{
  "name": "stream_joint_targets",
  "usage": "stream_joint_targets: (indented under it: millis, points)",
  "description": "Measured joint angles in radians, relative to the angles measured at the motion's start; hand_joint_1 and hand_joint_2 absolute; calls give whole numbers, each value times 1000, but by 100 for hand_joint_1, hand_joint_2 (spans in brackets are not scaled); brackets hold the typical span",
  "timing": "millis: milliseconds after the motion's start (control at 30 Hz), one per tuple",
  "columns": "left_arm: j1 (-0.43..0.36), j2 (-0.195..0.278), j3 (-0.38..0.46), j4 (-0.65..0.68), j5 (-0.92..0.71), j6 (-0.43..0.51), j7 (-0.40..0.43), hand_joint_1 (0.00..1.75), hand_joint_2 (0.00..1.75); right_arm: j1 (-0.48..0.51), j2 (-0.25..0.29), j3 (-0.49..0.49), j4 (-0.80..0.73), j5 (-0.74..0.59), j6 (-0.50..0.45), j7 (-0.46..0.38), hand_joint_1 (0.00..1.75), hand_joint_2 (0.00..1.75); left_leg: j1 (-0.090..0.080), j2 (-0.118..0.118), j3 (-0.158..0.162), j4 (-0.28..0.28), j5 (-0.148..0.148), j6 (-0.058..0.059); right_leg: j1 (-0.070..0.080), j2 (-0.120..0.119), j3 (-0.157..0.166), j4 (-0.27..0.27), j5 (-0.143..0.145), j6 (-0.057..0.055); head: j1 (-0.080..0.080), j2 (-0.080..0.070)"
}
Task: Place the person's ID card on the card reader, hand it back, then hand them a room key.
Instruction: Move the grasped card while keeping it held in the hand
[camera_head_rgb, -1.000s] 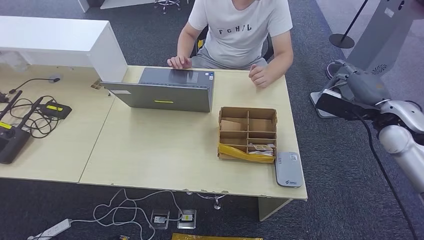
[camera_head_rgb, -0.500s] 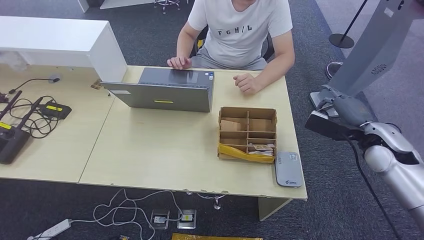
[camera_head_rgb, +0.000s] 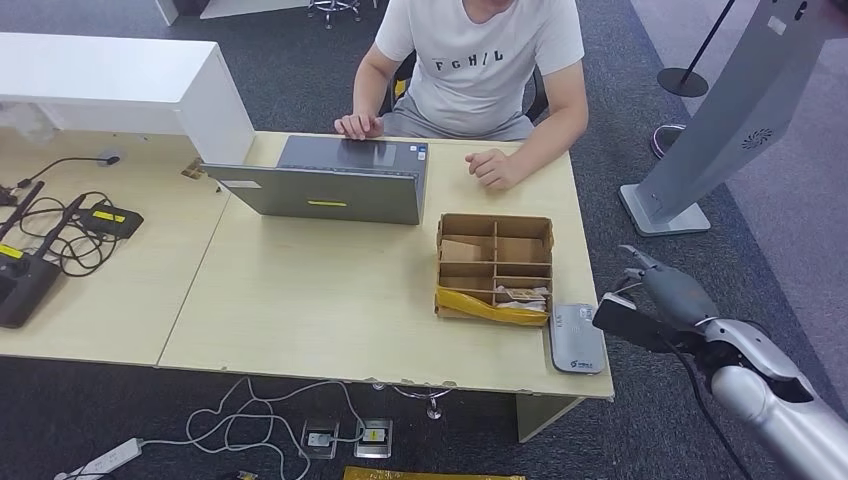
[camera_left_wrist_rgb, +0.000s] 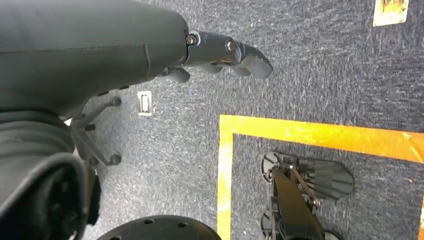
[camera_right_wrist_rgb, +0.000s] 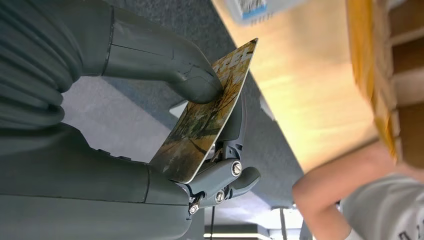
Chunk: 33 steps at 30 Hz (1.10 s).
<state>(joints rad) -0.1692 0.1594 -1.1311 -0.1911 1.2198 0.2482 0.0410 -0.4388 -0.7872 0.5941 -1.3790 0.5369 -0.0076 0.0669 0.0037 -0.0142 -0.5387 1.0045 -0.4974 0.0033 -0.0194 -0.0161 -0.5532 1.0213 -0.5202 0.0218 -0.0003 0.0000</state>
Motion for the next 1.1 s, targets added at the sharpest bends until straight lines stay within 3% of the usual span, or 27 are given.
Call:
stream_joint_targets:
  millis: [233, 633, 1100]
  points:
    - [0, -2, 0, 0, 0, 3, 0, 0, 0, 54, 8, 9, -27, -5, -6, 1, 175, 175, 0, 0, 0, 0, 0, 0, 0, 0, 0, 0, 0, 0, 0, 0]
    - [0, -23, 0, 0, 2, 73, -1, 0, 0, 71, 30, 35, -35, -40, -27, -18, 175, 175, 0, 0, 0, 0, 0, 0, 0, 0, 0, 0, 0, 0, 0, 0]
    - [0, -39, 0, 0, 7, 83, 2, 0, 0, 70, 45, 62, -22, -88, -38, -30, 175, 175, 0, 0, 0, 0, 0, 0, 0, 0, 0, 0, 0, 0, 0, 0]
